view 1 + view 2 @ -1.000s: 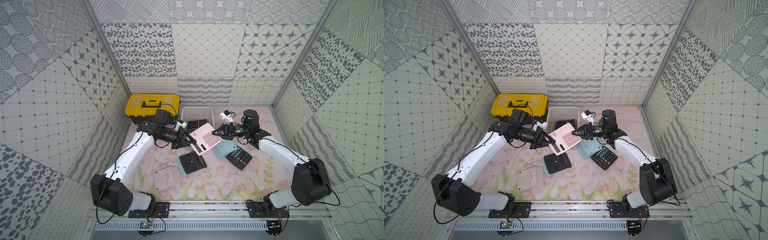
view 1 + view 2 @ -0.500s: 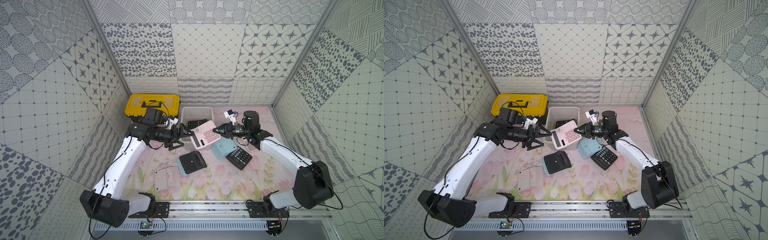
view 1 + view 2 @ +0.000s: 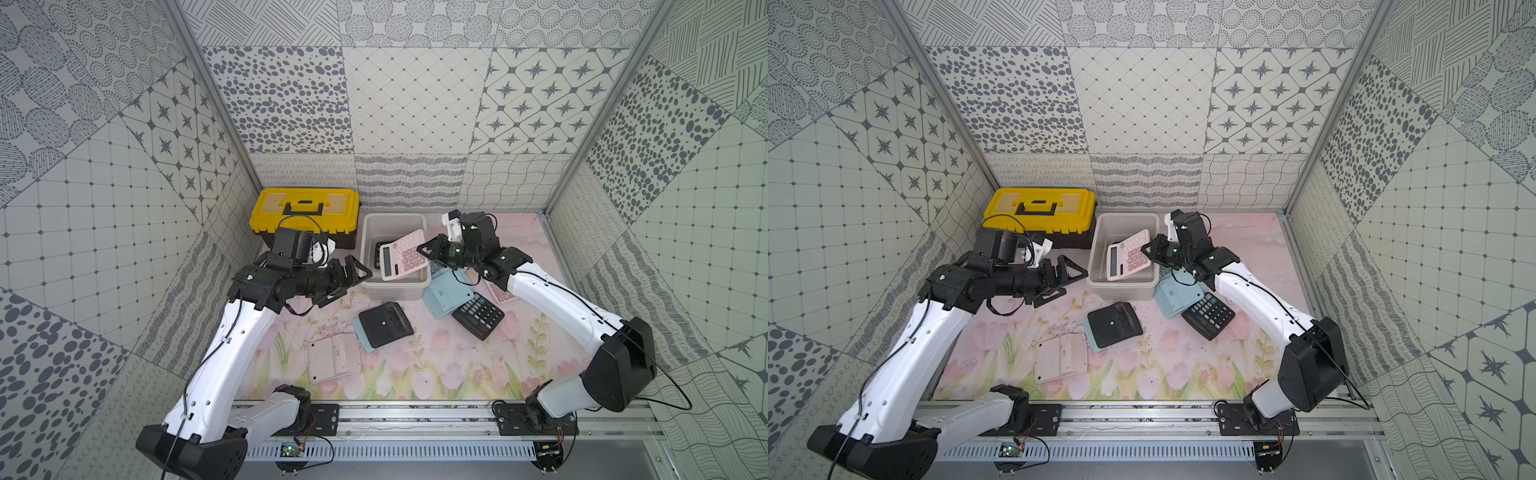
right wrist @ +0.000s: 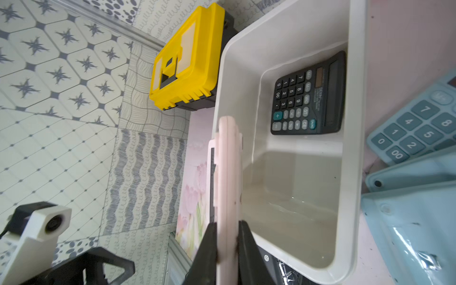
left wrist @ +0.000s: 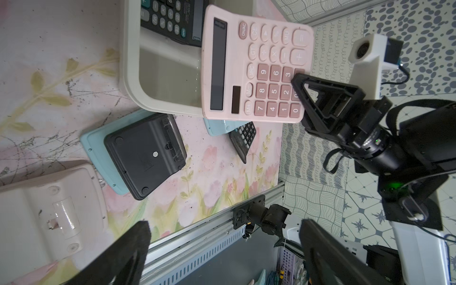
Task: Put the calculator in the storage box
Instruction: Place the calculator in the storage box.
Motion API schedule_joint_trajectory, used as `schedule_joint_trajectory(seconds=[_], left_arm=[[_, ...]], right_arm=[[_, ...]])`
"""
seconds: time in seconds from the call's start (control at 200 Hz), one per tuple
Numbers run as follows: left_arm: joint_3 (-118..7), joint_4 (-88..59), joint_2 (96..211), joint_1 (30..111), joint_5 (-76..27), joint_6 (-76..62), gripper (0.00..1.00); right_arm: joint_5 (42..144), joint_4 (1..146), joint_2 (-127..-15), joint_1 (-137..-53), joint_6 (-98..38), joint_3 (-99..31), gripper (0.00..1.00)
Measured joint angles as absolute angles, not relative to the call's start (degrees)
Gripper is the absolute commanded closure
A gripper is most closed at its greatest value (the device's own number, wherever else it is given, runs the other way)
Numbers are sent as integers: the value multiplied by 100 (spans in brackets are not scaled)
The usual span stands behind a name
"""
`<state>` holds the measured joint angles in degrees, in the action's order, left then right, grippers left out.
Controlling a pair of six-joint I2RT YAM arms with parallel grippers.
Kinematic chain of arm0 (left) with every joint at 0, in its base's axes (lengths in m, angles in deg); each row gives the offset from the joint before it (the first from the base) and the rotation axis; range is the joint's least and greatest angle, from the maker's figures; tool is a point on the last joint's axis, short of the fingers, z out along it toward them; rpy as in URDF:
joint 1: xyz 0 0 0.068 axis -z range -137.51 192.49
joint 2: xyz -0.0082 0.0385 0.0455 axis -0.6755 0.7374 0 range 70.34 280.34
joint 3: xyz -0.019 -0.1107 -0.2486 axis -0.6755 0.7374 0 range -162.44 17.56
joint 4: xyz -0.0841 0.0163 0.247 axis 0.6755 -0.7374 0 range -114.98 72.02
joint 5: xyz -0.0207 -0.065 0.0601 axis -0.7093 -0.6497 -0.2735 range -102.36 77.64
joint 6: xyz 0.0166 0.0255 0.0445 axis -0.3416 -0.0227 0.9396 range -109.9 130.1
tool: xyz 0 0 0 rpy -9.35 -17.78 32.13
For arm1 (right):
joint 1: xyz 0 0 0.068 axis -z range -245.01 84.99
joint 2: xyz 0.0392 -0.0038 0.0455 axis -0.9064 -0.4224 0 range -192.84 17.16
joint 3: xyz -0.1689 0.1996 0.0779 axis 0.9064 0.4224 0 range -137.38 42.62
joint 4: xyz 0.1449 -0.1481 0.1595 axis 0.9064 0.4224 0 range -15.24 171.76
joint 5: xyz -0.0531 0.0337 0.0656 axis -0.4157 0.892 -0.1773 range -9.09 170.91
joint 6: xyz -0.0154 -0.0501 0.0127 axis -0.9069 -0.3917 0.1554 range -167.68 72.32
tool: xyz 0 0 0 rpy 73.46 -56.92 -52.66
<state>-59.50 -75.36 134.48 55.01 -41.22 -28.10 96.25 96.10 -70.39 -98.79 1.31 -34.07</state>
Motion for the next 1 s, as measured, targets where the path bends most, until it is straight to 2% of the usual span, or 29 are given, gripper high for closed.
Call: schedule_joint_trajectory(seconds=[0.19, 0.335, 0.75, 1.001], left_arm=[[-5828, -7543, 13391, 5494, -3899, -2766, 0], [-5760, -7541, 13380, 5481, -3796, -2742, 0], [-5624, -7514, 13387, 5446, -3724, -2720, 0], [-5572, -7468, 13420, 5435, -3726, -2725, 0]], right_arm=[[8608, 10526, -7799, -10242, 201, -4224, 100], [8193, 11050, -8361, -10378, 339, -4672, 100], [7824, 11531, -9657, -10642, 770, -5516, 100], [7653, 11442, -9808, -10723, 942, -5595, 100]])
